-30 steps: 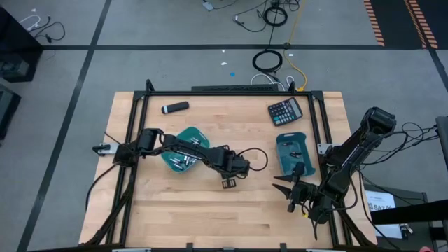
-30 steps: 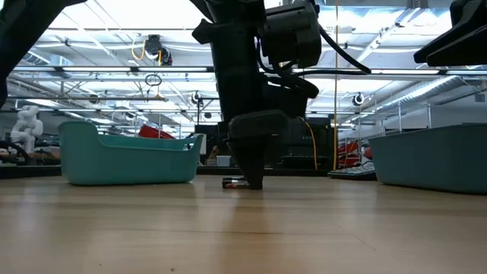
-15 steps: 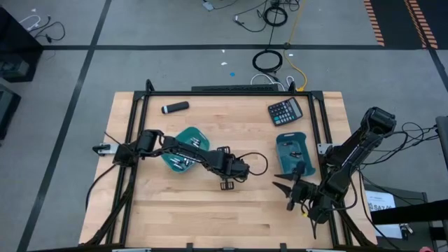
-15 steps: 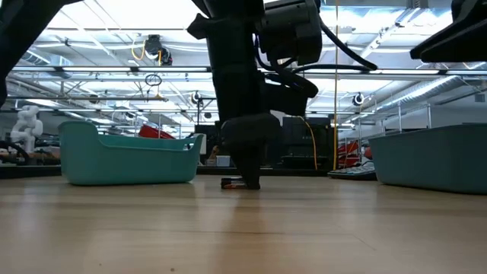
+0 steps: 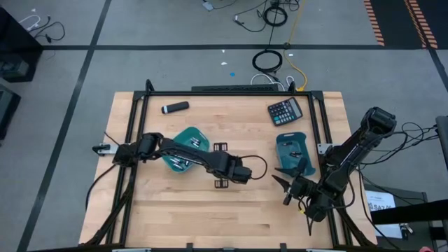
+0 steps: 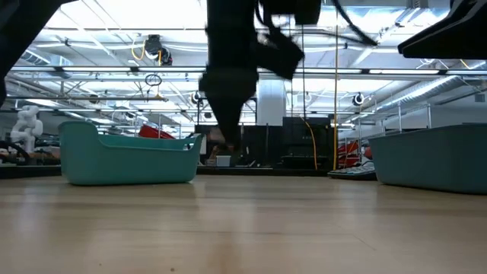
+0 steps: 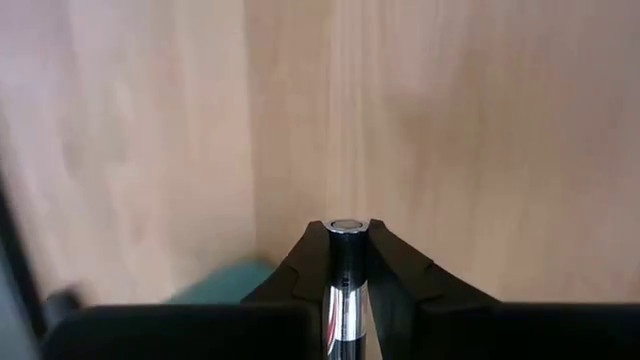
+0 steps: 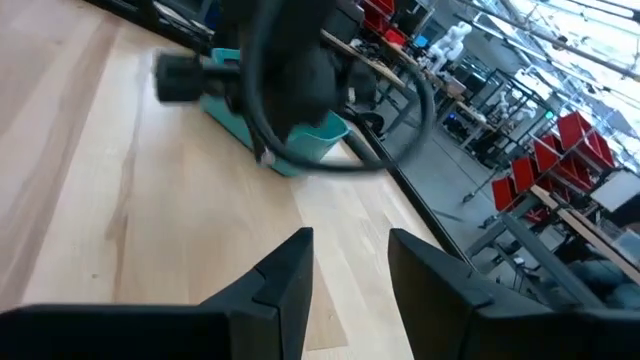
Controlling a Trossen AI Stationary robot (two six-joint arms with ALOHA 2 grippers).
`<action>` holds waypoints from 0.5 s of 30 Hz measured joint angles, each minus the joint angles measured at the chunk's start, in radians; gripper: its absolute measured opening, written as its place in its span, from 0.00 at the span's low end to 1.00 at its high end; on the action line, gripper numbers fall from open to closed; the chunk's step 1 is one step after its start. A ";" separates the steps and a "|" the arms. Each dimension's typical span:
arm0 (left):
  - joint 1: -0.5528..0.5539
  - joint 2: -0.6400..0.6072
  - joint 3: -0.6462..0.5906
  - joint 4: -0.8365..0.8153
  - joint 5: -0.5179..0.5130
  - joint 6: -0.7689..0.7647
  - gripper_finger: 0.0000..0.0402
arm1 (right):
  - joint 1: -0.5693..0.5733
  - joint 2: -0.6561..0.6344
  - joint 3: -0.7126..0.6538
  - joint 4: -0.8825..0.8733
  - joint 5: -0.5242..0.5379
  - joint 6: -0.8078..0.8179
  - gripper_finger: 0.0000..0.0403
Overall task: Sort batteries
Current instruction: Put the white battery into the green bin
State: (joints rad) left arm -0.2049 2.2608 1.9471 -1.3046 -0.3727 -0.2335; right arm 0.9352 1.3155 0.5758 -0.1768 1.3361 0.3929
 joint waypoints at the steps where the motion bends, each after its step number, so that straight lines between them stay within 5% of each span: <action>1: -0.007 0.001 0.035 -0.049 -0.004 -0.019 0.11 | -0.006 0.000 0.000 0.000 0.000 0.006 0.31; 7: -0.007 -0.010 0.172 -0.270 0.028 -0.112 0.11 | -0.024 0.000 0.000 0.000 -0.007 0.066 0.31; 15: 0.051 -0.138 0.028 -0.268 0.032 0.007 0.11 | -0.001 0.009 0.000 -0.008 -0.074 0.223 0.31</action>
State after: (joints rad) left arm -0.1540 2.1228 1.9751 -1.5728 -0.3410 -0.2268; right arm 0.9340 1.3245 0.5758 -0.1850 1.2622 0.6161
